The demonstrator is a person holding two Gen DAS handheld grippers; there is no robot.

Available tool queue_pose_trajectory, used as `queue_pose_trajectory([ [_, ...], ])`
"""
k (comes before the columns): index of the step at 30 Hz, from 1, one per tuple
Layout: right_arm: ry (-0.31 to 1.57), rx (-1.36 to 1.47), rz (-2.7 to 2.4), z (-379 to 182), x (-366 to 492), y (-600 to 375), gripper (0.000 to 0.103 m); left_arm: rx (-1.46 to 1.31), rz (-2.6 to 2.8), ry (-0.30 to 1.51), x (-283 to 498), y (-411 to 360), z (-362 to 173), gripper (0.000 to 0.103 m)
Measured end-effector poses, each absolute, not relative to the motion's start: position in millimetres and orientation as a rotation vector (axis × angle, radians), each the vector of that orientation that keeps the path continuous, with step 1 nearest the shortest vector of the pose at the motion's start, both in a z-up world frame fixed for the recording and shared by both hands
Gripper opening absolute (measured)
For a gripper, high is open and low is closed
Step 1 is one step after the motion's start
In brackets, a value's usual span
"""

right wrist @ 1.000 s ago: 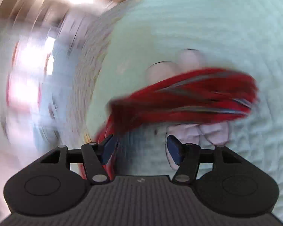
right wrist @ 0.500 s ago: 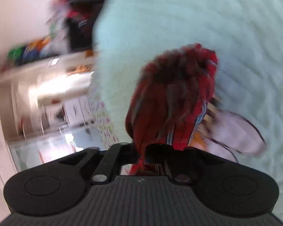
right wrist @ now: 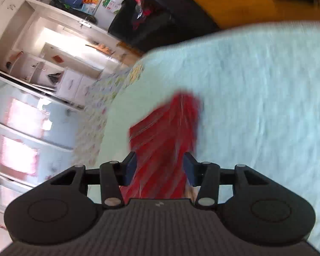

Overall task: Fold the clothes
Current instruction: 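Grasp the sleeve with the right gripper and spread it across the bed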

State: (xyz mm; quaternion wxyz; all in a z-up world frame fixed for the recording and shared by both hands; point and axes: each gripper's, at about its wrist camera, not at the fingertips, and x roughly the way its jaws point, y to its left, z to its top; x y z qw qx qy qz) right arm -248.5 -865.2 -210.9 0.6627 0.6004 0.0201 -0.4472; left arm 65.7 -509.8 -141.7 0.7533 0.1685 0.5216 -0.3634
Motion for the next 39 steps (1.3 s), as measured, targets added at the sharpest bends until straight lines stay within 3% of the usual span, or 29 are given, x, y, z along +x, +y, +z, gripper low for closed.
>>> queue_pose_trajectory([
  [8, 0.344, 1.433, -0.618, -233, -145, -724, 0.05, 0.386, -0.744, 1.117, 76, -492, -134, 0.069],
  [14, 0.561, 1.185, -0.423, -193, -65, -668, 0.051, 0.333, -0.692, 1.124, 90, -458, -141, 0.069],
  [19, 0.72, 0.952, -0.482, -187, -79, -624, 0.051, 0.322, -0.757, 1.173, 83, -439, -159, 0.069],
  [26, 0.699, 0.861, -0.586, -187, -117, -568, 0.051, 0.352, -0.857, 1.177, 70, -416, -153, 0.069],
  [32, 0.784, 0.644, -0.63, -200, -39, -572, 0.049, 0.358, -0.86, 1.172, 61, -405, -147, 0.069],
  [35, 0.871, 0.677, -0.673, -226, -31, -581, 0.025, 0.356, -0.864, 1.171, 56, -403, -144, 0.069],
  [36, 0.856, 0.697, -0.663, -225, -36, -584, 0.003, 0.356, -0.863, 1.172, 55, -403, -143, 0.069],
  [39, 0.802, 0.744, -0.659, -215, -62, -593, 0.003, 0.349, -0.861, 1.174, 52, -403, -143, 0.069],
])
